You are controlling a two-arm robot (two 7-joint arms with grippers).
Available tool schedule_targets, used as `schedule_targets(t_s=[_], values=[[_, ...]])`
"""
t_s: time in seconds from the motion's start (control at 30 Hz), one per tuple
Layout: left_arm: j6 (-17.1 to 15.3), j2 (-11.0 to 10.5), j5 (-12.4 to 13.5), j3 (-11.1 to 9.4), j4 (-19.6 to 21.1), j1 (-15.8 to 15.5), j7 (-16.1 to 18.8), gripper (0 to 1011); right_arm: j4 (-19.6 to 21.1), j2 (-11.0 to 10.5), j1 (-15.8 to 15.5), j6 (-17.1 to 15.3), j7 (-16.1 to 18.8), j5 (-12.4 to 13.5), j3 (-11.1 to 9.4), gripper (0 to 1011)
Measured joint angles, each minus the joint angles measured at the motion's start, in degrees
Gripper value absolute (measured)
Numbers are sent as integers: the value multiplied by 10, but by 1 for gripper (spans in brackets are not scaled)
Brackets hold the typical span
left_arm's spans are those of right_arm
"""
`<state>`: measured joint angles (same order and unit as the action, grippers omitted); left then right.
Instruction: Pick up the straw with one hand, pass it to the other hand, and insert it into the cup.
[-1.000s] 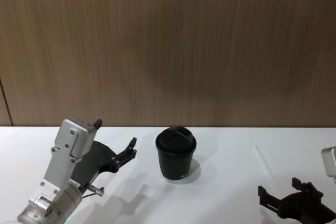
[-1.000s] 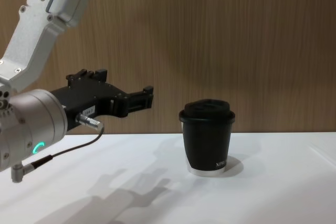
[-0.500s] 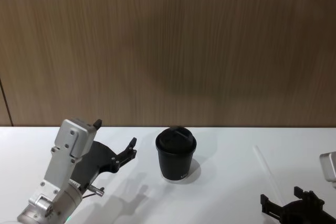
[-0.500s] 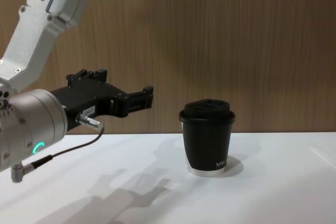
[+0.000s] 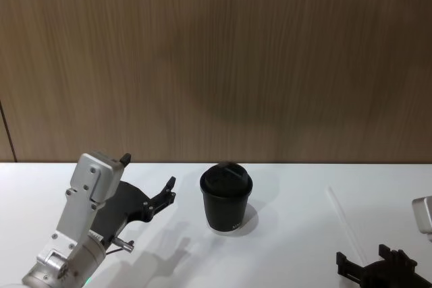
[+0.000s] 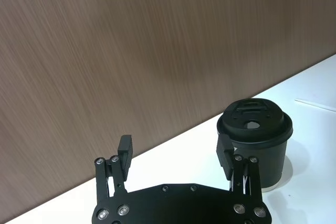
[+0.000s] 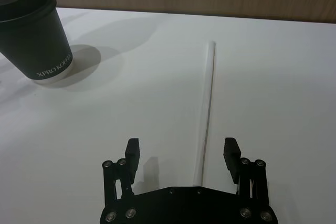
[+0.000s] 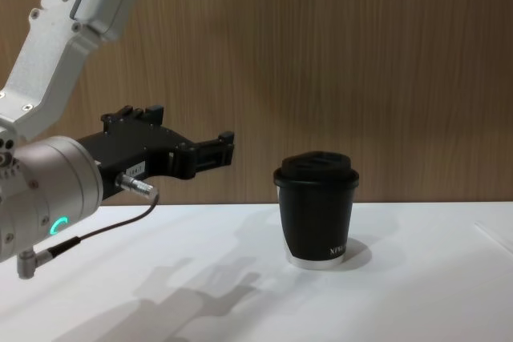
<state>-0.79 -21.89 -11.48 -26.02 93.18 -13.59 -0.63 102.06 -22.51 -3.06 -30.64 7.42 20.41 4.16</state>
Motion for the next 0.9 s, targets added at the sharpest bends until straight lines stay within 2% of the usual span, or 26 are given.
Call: schedule_targets(t_s=[0.9], values=[[0, 0, 0, 0, 0, 0, 0, 1003, -39, 4, 26, -8, 13, -13, -2, 1001]])
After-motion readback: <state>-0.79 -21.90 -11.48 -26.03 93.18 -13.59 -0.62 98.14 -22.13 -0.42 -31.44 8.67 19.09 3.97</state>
